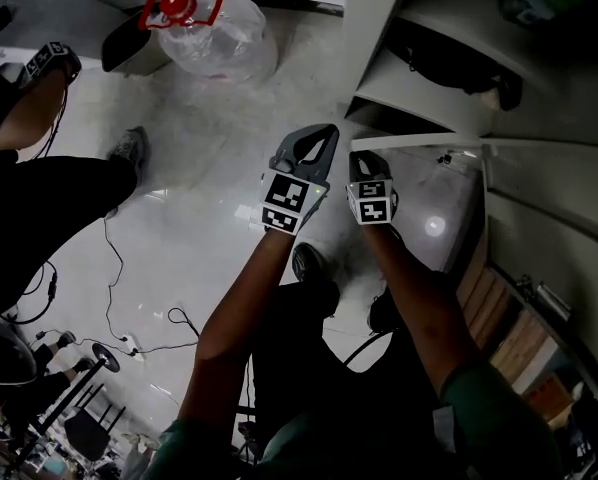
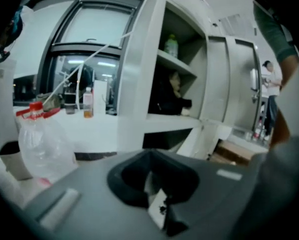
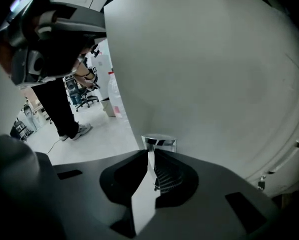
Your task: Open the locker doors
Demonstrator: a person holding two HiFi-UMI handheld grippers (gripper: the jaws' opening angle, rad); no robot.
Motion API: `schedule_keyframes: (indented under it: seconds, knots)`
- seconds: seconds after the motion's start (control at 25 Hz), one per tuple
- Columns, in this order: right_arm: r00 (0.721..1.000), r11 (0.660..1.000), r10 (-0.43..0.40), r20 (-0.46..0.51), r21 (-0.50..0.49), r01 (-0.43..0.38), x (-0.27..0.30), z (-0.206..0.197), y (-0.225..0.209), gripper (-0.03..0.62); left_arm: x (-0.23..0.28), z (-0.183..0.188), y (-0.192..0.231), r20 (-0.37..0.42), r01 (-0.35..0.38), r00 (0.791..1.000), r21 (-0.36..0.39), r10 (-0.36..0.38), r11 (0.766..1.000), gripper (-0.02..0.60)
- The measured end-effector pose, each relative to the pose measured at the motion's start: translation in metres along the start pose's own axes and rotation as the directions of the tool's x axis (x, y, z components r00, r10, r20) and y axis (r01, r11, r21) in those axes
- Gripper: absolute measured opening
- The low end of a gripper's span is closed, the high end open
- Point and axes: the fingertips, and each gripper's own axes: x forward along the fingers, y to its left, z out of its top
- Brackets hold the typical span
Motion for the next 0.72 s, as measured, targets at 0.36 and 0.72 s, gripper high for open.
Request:
schedule_keyframes:
  seconds: [0.36,0.72]
  knots:
    - [0.993,0.994,-0.024,-0.12,0.106,0.037,-0.06,-0.06,0.01,0.011,0.013,-0.032,-0.08,-0.092,0.158,0.983,-0.022,-0.16,0.987,-0.006]
    - [0.969,0.949,-0.106,-0.225,0.266,0.166,-0.159,-0.103,0.003,0.011,0.011,-0.053,-0.194,-0.19,0.297,0.934,-0.055,-0.302,0.953,-0.006]
